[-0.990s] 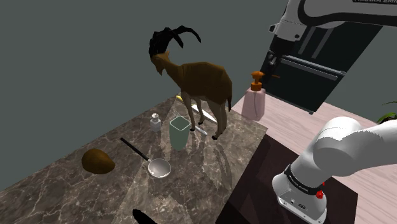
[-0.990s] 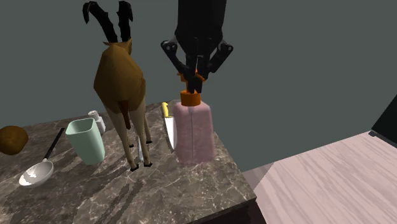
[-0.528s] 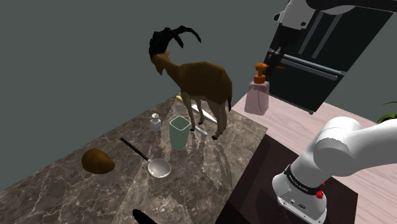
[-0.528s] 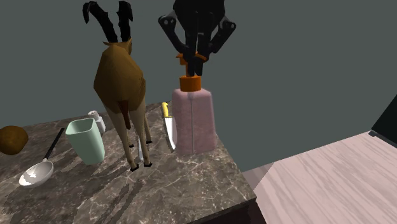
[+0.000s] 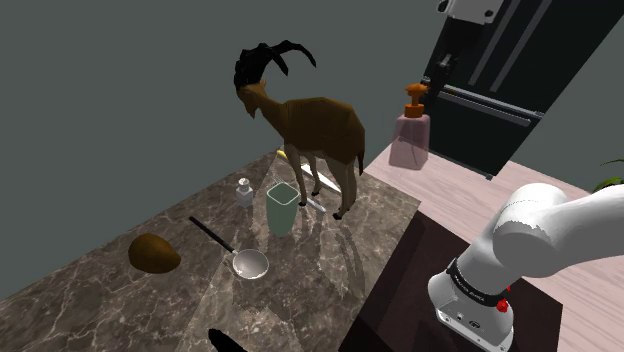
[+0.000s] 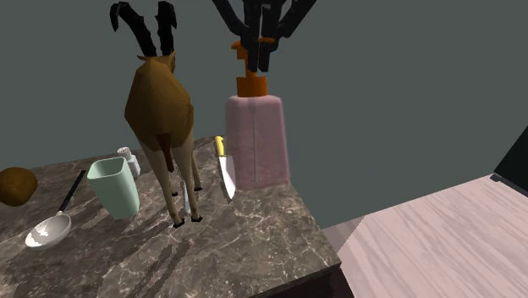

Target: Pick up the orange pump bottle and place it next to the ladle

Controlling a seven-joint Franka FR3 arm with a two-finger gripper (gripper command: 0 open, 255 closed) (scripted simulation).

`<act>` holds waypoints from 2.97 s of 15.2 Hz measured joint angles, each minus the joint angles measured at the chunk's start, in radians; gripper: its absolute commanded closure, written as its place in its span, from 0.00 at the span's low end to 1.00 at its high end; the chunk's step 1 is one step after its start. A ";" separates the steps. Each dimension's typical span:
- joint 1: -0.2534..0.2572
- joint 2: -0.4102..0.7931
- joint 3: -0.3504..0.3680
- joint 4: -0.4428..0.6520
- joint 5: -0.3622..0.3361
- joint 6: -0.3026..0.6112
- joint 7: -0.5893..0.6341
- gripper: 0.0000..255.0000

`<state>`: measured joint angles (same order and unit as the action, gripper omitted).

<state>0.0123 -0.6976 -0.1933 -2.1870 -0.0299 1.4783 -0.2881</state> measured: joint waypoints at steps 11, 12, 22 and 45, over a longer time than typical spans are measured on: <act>0.009 0.060 0.002 0.197 0.010 -0.136 0.002 1.00; 0.010 0.068 0.002 0.215 0.011 -0.148 0.002 1.00; 0.045 0.066 0.137 0.170 0.093 -0.100 0.161 1.00; 0.165 0.395 0.589 0.241 0.231 0.229 0.672 1.00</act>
<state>0.1769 -0.3023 0.3953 -1.9460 0.2011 1.7071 0.3838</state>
